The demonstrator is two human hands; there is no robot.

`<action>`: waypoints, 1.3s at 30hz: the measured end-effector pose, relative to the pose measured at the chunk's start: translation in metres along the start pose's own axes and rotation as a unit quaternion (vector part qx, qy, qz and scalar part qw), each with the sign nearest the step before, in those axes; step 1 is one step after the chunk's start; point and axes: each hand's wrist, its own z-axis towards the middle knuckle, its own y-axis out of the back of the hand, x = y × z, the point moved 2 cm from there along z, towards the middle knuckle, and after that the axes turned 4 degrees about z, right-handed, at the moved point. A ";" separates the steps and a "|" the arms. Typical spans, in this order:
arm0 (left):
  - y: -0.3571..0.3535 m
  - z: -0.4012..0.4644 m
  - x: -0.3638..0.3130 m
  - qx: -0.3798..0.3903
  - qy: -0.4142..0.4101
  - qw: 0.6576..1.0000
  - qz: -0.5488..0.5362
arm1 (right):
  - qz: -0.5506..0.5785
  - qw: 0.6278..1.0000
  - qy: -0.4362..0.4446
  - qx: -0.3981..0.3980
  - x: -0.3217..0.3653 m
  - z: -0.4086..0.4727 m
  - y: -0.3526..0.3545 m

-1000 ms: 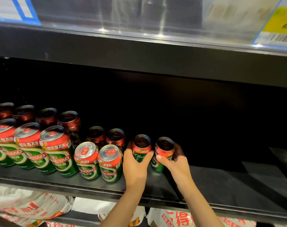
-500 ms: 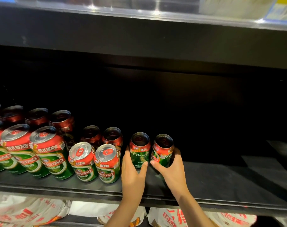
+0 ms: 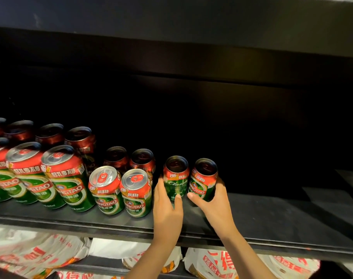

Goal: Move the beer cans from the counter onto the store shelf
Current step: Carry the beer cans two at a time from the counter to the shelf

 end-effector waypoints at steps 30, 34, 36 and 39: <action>-0.004 0.001 0.003 -0.006 -0.016 0.999 -0.034 | 0.023 1.000 -0.019 -0.011 -0.002 0.002 0.002; -0.004 0.000 0.002 -0.025 -0.039 0.999 0.030 | 0.023 0.999 -0.023 -0.011 -0.001 0.002 0.002; -0.003 0.002 0.002 -0.039 -0.060 0.997 0.037 | 0.023 0.999 -0.026 -0.011 -0.001 0.002 0.002; -0.004 0.002 0.002 -0.045 -0.071 0.996 0.033 | 0.027 0.999 -0.028 -0.012 -0.002 0.002 0.003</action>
